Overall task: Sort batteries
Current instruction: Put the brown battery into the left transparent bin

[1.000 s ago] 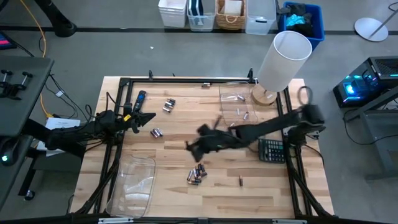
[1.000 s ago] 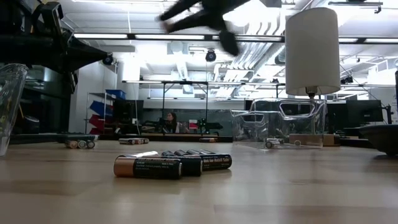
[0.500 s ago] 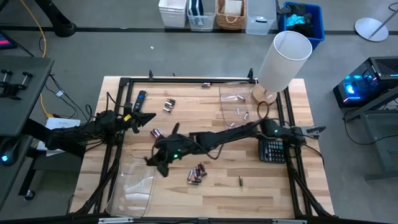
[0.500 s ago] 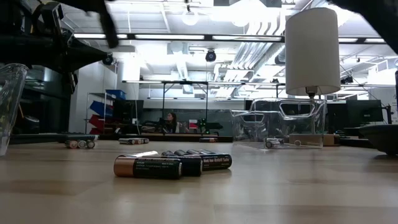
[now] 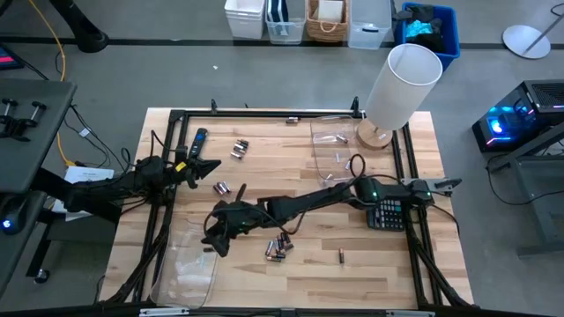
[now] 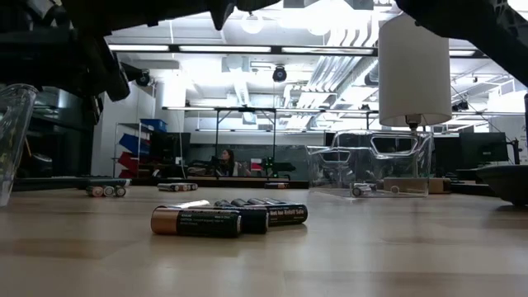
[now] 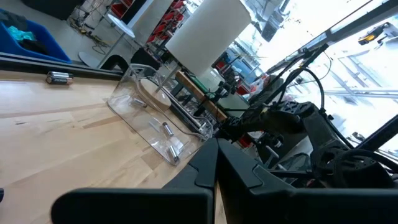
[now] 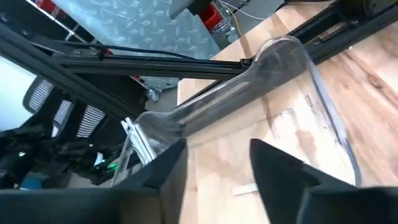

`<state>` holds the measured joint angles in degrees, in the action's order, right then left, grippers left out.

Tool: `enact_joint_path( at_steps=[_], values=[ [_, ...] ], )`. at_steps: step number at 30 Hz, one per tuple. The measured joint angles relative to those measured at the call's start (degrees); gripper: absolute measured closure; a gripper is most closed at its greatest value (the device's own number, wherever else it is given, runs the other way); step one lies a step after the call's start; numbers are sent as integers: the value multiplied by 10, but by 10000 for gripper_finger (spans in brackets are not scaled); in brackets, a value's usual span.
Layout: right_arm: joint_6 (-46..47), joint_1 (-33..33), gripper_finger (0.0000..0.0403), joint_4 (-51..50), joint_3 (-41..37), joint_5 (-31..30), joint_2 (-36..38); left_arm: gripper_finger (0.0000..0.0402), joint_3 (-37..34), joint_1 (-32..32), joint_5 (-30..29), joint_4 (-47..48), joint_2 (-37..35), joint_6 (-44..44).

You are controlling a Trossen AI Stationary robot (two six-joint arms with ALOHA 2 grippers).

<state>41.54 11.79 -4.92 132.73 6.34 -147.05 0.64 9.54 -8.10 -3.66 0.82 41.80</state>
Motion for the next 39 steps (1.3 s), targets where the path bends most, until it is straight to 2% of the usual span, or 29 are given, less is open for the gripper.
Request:
enact_joint_path(
  at_steps=[2, 4, 10, 14, 16, 18, 21, 24, 28, 31, 36, 39],
  values=[
    [6, -7, 203, -26, 0, 33, 14, 401, 0, 0, 0, 0, 0, 0],
    [-1, -10, 195, -99, 0, 37, 45, 402, 0, 0, 0, 0, 0, 0],
    [-57, 9, 199, -444, 1, -93, 141, 401, 0, 0, 0, 2, 0, 0],
    [-9, 44, 205, -685, -2, -151, 166, 402, 0, 0, 0, 6, 0, 0],
    [34, 64, 207, -779, -21, -149, 169, 402, 0, 0, 0, 8, 0, 0],
    [76, 86, 208, -831, -59, -123, 171, 401, 0, 0, 0, 9, 0, 0],
    [116, 120, 208, -823, -137, -68, 188, 401, 0, 0, 0, 9, 0, 0],
    [177, 145, 209, -761, -216, -39, 225, 401, 0, 0, 0, 9, 0, 0],
    [248, 136, 209, -624, -301, -62, 281, 401, 0, 0, 0, 9, 0, 0],
    [254, 88, 209, -506, -350, -103, 312, 402, 0, 0, 0, 9, 0, 0],
    [155, -39, 209, -314, -378, -119, 307, 402, 0, 0, 0, 9, 0, 0],
    [113, -108, 209, -272, -368, -123, 307, 401, 0, 0, 0, 9, 0, 0]
  ],
)
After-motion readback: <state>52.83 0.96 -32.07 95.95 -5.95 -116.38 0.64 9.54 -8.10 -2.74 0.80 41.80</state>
